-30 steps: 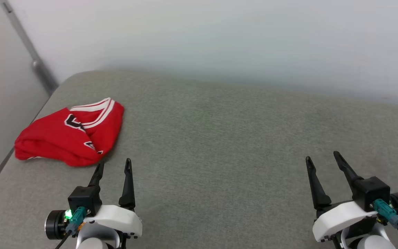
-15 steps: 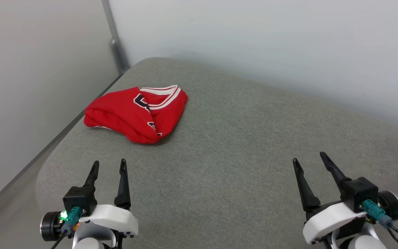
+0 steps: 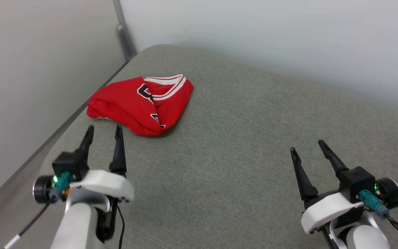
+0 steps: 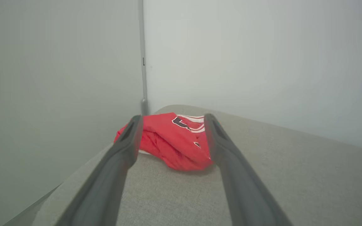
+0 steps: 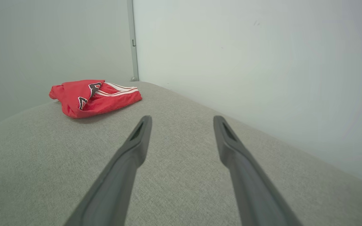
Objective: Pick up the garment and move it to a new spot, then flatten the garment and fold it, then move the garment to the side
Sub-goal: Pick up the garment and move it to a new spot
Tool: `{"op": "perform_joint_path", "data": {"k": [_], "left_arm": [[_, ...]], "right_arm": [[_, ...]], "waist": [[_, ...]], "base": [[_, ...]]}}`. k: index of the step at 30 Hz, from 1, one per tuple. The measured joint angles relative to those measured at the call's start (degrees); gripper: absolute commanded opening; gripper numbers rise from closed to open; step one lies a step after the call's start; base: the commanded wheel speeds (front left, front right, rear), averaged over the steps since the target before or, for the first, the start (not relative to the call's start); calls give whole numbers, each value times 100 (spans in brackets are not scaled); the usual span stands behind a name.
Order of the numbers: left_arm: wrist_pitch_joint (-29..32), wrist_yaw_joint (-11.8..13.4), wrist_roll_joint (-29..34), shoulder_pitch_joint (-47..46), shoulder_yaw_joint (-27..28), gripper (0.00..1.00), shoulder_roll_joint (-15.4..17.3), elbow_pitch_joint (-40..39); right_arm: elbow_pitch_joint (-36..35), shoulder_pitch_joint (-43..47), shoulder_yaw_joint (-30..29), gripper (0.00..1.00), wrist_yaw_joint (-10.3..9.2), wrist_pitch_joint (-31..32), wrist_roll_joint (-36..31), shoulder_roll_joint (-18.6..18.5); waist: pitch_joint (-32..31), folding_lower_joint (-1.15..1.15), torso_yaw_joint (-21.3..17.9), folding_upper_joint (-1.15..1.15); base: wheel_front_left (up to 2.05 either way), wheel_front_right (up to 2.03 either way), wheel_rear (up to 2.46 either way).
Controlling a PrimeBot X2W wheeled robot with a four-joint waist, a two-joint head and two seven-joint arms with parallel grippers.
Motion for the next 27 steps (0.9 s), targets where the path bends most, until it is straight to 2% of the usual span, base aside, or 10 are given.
{"op": "perform_joint_path", "data": {"k": [4,10,16,20,23,27], "left_arm": [[390,-60,-138,-806,135,100,231,131],[1492,-99,-461,-1941,491,100,743,577],[3256,-179,-946,-2717,765,100,1273,1255],[4222,-205,-1217,-3005,887,100,1567,1589],[4720,-232,-1295,-3054,946,100,1824,1823],[5225,-199,-1557,-3049,1121,100,1939,2115]], "right_arm": [[-84,-182,74,100,0,71,-100,0],[-199,-547,300,100,0,174,-300,0],[-176,-821,264,100,0,80,-264,-1],[-32,-1029,307,100,0,-33,-241,-2],[55,-1170,352,100,0,-127,-231,-2],[172,-1298,375,100,0,-221,-185,-3]], "waist": [[227,0,-188,0],[700,0,-634,0],[1329,1,-1160,0],[1753,1,-1504,0],[2028,1,-1762,0],[2335,1,-2058,0]], "base": [[0,0,0],[0,0,0],[0,0,0],[0,0,0],[0,0,0],[0,0,0]]}}
